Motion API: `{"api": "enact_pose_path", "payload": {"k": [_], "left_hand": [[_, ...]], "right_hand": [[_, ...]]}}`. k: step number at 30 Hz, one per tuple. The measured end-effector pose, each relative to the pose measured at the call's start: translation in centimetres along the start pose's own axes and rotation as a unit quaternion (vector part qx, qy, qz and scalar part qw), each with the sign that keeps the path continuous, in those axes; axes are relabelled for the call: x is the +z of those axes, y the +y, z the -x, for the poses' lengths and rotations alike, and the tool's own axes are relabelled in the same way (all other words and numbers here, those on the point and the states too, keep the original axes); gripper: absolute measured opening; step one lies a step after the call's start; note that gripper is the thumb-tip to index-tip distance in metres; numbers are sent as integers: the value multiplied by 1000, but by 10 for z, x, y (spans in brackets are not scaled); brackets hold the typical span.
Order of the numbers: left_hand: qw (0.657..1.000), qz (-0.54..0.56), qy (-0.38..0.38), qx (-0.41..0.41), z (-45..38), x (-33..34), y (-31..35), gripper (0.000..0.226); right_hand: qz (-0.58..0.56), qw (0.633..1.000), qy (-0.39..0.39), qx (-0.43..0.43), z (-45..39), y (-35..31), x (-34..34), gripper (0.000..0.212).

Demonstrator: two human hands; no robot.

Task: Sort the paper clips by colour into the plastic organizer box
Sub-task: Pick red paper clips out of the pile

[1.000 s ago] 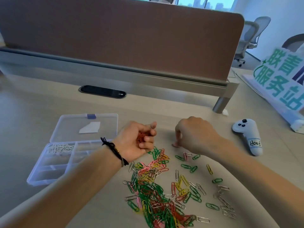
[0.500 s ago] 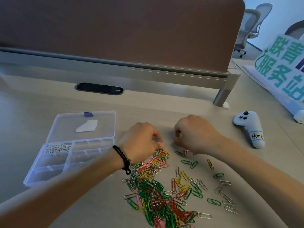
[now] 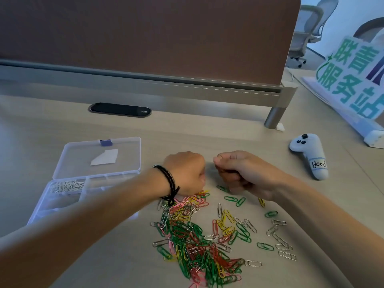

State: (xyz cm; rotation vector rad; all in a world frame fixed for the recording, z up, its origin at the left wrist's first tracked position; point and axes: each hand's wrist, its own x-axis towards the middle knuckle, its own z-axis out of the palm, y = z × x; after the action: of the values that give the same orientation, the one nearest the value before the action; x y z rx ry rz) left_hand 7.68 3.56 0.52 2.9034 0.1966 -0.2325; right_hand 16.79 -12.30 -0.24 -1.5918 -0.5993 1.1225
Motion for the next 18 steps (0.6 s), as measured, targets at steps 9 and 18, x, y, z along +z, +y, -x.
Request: {"api": "enact_pose_path", "payload": {"k": [9, 18], "left_hand": [[975, 217, 6, 45, 24, 2, -32, 17], [692, 711, -110, -56, 33, 4, -39, 29]], "right_hand": [[163, 985, 41, -37, 0, 0, 8, 36], [558, 811, 113, -132, -5, 3, 33, 13]]}}
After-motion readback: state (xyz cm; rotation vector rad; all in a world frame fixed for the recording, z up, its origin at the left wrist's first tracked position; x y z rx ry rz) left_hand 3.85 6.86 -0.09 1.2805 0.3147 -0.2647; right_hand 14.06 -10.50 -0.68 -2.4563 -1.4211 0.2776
